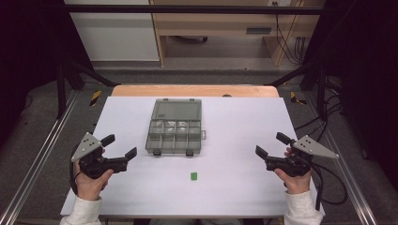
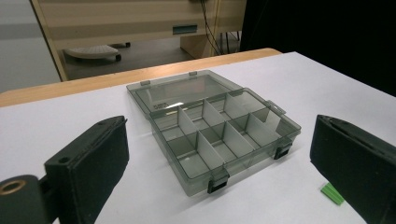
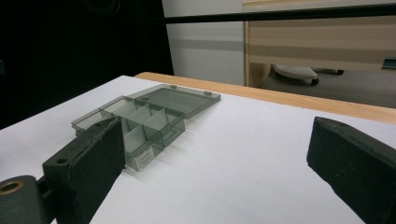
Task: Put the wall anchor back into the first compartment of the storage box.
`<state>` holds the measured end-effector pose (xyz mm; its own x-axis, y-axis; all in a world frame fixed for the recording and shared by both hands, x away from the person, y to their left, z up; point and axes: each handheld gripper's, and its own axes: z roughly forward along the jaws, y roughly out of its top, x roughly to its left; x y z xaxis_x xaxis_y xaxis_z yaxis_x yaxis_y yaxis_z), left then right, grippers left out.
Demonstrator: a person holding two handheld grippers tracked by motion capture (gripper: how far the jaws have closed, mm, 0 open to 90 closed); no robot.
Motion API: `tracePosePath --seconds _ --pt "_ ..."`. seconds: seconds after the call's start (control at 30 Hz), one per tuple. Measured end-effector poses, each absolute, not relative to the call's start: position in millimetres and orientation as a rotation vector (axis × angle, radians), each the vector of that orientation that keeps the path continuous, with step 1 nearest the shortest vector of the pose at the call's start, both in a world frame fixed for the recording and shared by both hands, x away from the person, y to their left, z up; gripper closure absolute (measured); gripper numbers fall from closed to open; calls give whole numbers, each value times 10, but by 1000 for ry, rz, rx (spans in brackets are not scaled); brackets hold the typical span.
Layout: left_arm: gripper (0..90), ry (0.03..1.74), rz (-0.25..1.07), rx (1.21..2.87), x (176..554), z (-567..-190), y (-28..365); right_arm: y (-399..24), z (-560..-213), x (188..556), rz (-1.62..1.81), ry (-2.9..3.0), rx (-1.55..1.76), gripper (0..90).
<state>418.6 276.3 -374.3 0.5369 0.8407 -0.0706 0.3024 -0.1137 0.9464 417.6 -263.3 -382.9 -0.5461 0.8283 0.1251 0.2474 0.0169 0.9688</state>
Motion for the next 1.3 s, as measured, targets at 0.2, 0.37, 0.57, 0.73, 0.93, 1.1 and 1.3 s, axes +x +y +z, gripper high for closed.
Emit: tracePosePath --seconds 0.2,0.37,0.57,0.73,0.93,1.1,1.3 --pt "43 970 618 1682 4168 -3736 2720 -2640 -3844 4191 1559 1806 1100 48" --pt "46 967 613 1693 4153 -3747 2634 -2630 -3860 4203 1542 1818 1108 48" --pt "49 960 602 1716 4151 -3782 2499 -2611 -3868 4212 1544 1822 1102 47" --pt "51 955 579 1765 4175 -3876 2308 -2610 -3874 4212 1537 1825 1105 46" --pt "53 970 554 1807 4196 -3995 2125 -2603 -3883 4220 1536 1830 1108 46" --pt "59 982 538 1836 4205 -4087 1993 -2588 -3893 4227 1530 1838 1107 46" --pt "69 1004 529 1857 4208 -4170 1873 -2585 -3902 4229 1527 1844 1106 46"
